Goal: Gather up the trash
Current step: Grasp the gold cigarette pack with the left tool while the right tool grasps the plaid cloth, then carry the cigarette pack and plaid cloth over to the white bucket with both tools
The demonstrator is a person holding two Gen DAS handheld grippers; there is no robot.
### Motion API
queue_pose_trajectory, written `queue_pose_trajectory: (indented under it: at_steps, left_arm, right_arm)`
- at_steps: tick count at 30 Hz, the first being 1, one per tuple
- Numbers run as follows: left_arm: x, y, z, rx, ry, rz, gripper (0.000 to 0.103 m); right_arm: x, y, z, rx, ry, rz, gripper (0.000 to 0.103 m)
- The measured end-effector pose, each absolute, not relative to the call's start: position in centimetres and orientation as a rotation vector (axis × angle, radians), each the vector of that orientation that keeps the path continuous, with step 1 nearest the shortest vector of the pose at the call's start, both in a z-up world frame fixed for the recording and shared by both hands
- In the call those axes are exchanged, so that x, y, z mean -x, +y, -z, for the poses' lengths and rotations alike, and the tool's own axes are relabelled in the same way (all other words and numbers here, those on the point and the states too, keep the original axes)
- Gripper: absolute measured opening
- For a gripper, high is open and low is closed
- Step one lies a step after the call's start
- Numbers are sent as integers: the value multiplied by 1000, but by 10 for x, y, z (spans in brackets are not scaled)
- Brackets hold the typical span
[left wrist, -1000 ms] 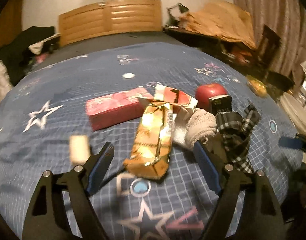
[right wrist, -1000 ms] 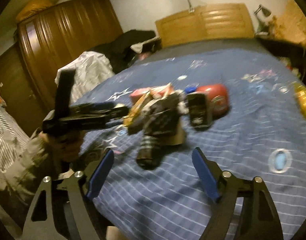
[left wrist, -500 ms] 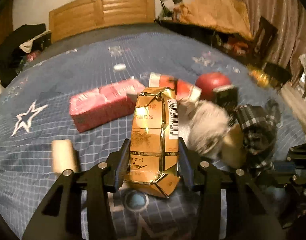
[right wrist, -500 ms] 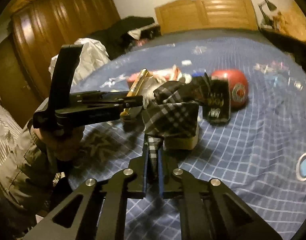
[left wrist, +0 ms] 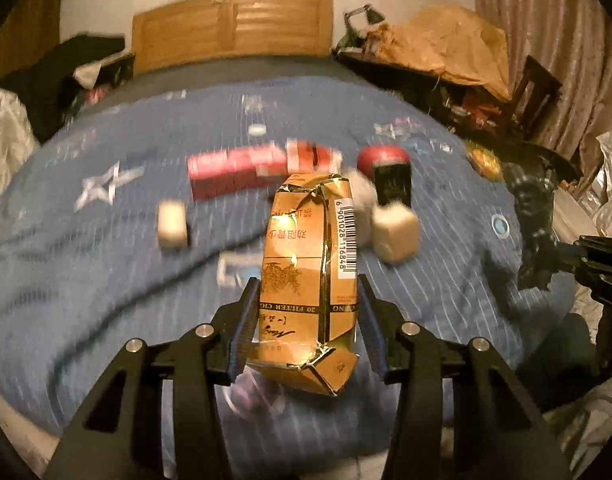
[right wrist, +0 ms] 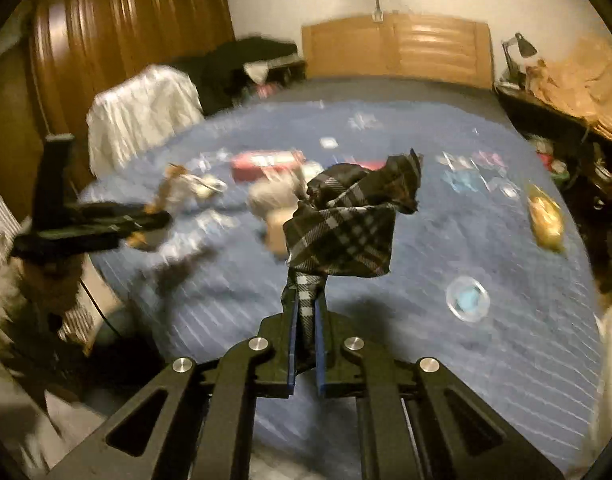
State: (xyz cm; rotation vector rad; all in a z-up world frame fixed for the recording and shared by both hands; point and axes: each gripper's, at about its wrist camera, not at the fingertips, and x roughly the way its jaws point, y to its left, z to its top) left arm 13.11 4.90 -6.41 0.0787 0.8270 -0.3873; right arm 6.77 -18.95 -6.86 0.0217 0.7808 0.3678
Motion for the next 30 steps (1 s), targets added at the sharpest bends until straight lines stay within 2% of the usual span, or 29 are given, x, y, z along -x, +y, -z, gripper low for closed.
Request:
queue_pose_trajectory:
  at_steps: [7,9,10,12,14,16,19,25,27,28,29,30]
  left_arm:
    - [-135,37,100,-112,913,264,47]
    - [-138,32,107,-131,898,232,47]
    - [-139,31,109,-125,897,228,47]
    - [-142,31,113,-105,896,222,49]
    - [-140,32,113,-92,882,222,56]
    - [-136,34,114,-81,881,220,57]
    - [-129,38,109,-60,869,231,62]
    - [-127,40,106,-40,838,243,67]
    - [-130,41,111,-40,851,245,66]
    - [-131,42,114,-35,863,243,55]
    - [-133,42,118,-28,877,240,55]
    - [-131,43,118,-25,870,233,54]
  right_arm:
    - [-59,-221,105,0,896,-267,9]
    - [-58,-225,118,-20,892,-258,13]
    - [-61,-224,122,-31,886,-255,16]
    - [-59,-227,126,-70,868,-245,33]
    - [-55,-228,121,-97,835,-237,52]
    - [-52,-227,114,-100,797,-228,60]
    - [-46,-223,105,-100,756,-216,64]
    - [-55,-210,120,-140,790,-185,63]
    - [-59,-205,128,-138,805,-183,51]
    - [-61,-204,131,-136,816,-179,40]
    - [-62,-204,134,-139,824,-179,26]
    - [-62,-205,135,-143,823,-178,20]
